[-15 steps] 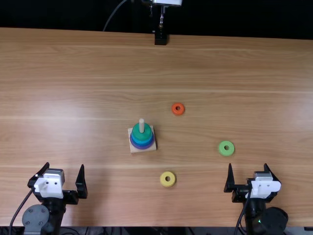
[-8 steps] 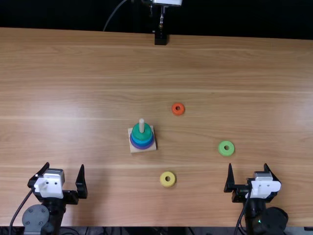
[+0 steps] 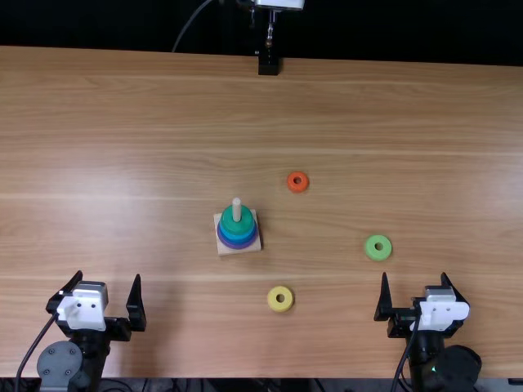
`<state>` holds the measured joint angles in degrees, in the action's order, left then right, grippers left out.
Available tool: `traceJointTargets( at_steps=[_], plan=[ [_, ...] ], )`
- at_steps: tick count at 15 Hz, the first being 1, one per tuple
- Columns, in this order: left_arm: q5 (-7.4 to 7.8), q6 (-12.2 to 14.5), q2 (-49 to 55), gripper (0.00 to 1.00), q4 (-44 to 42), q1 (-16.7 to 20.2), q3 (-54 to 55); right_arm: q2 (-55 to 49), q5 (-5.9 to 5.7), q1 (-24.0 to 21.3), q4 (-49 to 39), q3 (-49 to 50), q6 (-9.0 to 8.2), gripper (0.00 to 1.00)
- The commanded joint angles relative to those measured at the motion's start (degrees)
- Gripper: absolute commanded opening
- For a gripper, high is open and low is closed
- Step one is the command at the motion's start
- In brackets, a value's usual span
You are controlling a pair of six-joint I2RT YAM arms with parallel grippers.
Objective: Build the Hanoi tower: stack the rings onto the peg from bottom to top in this color order: purple, dark blue, light blue, dark green, light green, yellow, orange.
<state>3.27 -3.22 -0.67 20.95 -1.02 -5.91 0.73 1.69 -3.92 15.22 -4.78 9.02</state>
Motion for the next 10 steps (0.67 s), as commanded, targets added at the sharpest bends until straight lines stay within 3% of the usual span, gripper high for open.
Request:
traceJointTargets(
  at_steps=[1,5,8,10],
  plan=[
    [0.32,0.27,0.67,1.0,4.47,0.49,5.91,-0.73,-0.43,-0.65,3.08,3.98,-0.58,1.0],
    [0.32,0.27,0.67,1.0,4.47,0.49,5.91,-0.73,-0.74,-0.73,1.92,3.98,0.27,1.0],
    [0.32,0.27,0.67,1.0,4.47,0.49,5.91,-0.73,-0.85,-0.73,-11.15,3.28,-0.26,1.0],
    [0.32,0.27,0.67,1.0,4.47,0.49,5.91,-0.73,-0.85,-0.65,-14.11,0.12,-0.16,1.0]
  ],
)
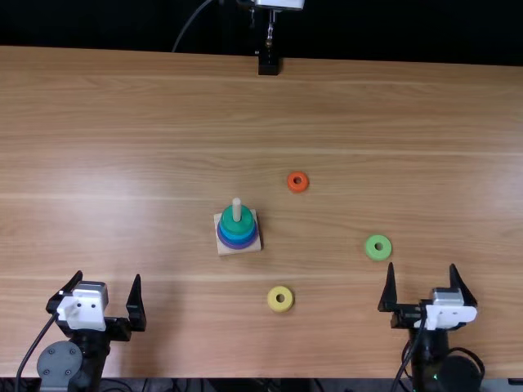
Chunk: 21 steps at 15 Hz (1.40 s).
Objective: Build the Hanoi tower: stack the rings onto the peg from bottom to top in this color order: purple, dark blue, light blue, dark green, light green, yellow, orange.
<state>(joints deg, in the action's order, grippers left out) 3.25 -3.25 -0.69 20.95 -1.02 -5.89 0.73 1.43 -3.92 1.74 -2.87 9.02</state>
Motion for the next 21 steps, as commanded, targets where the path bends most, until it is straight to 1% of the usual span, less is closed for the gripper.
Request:
traceJointTargets(
  at_steps=[1,3,4,7,8,9,10,11,12,13,15,16,17,18,19,21],
  plan=[
    [0.34,0.29,0.69,1.0,4.47,0.49,5.89,-0.73,-0.59,-0.38,-0.41,-4.95,-0.05,1.0],
    [0.34,0.29,0.69,1.0,4.47,0.49,5.89,-0.73,-0.59,-0.21,-0.52,-10.13,-0.05,1.0],
    [0.34,0.29,0.69,1.0,4.47,0.49,5.89,1.55,-0.48,0.06,-0.3,-13.74,-0.16,1.0],
    [0.34,0.29,0.69,1.0,4.47,0.49,5.89,23.0,-0.59,-0.03,-0.2,-25.51,-0.37,1.0],
    [0.34,0.29,0.69,1.0,4.47,0.49,5.89,28.18,-0.48,-0.03,0.86,-28.59,-0.37,1.0],
    [0.34,0.29,0.69,1.0,4.47,0.49,5.89,31.52,-0.48,-0.03,5.5,-32.46,-0.37,1.0],
    [0.34,0.29,0.69,1.0,4.47,0.49,5.89,33.55,-0.59,-0.12,12.46,-37.73,-0.58,1.0],
    [0.34,0.29,0.69,1.0,4.47,0.49,5.89,38.03,-0.59,-0.03,19.21,-42.48,-1.74,1.0],
    [0.34,0.29,0.69,1.0,4.47,0.49,5.89,45.5,-0.59,0.23,24.59,-47.22,-4.16,1.0],
    [0.34,0.29,0.69,1.0,4.47,0.49,5.89,50.77,-0.48,0.67,28.28,-51.09,-7.43,1.0],
    [0.34,0.29,0.69,1.0,4.47,0.49,5.89,58.68,-0.27,2.17,34.71,-56.54,-15.66,1.0],
    [0.34,0.29,0.69,1.0,4.47,0.49,5.89,63.25,-0.27,3.31,35.24,-57.59,-18.82,1.0],
    [0.34,0.29,0.69,1.0,4.47,0.49,5.89,66.5,-0.27,3.57,35.24,-58.03,-19.98,1.0],
    [0.34,0.29,0.69,1.0,4.47,0.49,5.89,69.14,-0.38,3.48,35.03,-58.03,-19.98,1.0],
    [0.34,0.29,0.69,1.0,4.47,0.49,5.89,71.6,-0.48,3.48,35.13,-57.86,-19.46,1.0],
    [0.34,0.29,0.69,1.0,4.47,0.49,5.89,76.79,-1.01,3.4,34.92,-57.86,-19.14,1.0]
  ],
)
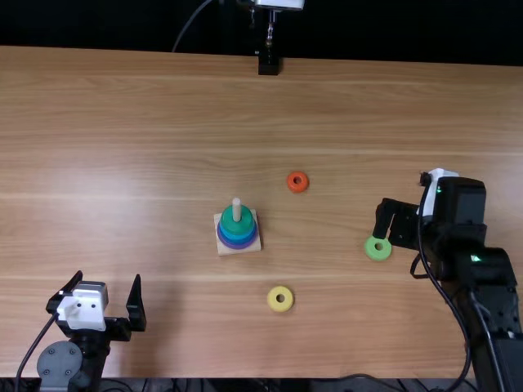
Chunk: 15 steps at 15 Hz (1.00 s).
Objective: Build the Hanoi tower: stack the rings onto the peg from bottom to top in this color order: purple, dark blue, light blue, dark green, light green, yellow, orange.
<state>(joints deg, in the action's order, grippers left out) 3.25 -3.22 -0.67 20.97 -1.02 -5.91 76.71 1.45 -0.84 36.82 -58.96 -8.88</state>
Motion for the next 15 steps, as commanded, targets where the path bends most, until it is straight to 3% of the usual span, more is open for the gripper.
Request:
traceJointTargets(
  at_steps=[1,5,7,9,11,14,15],
  plan=[
    [0.34,0.27,0.67,1.0,4.45,0.49,5.91,3.27,-0.93,0.14,-0.16,-1.77,-1.24,1.0],
    [0.34,0.27,0.67,1.0,4.45,0.49,5.91,7.23,-1.14,0.05,-0.26,-0.1,-1.35,1.0],
    [0.34,0.27,0.67,1.0,4.45,0.49,5.91,9.69,-1.98,0.23,0.16,0.07,-1.13,1.0],
    [0.34,0.27,0.67,1.0,4.45,0.49,5.91,12.33,-2.09,0.4,0.58,0.42,0.03,1.0],
    [0.34,0.27,0.67,1.0,4.45,0.49,5.91,14.08,-2.93,0.4,0.58,0.25,1.08,1.0],
    [0.34,0.27,0.67,1.0,4.45,0.49,5.91,16.63,-5.25,0.67,0.58,0.34,1.19,1.0],
    [0.34,0.27,0.67,1.0,4.45,0.49,5.91,17.25,-5.25,0.67,0.69,0.42,1.19,1.0]
  ],
)
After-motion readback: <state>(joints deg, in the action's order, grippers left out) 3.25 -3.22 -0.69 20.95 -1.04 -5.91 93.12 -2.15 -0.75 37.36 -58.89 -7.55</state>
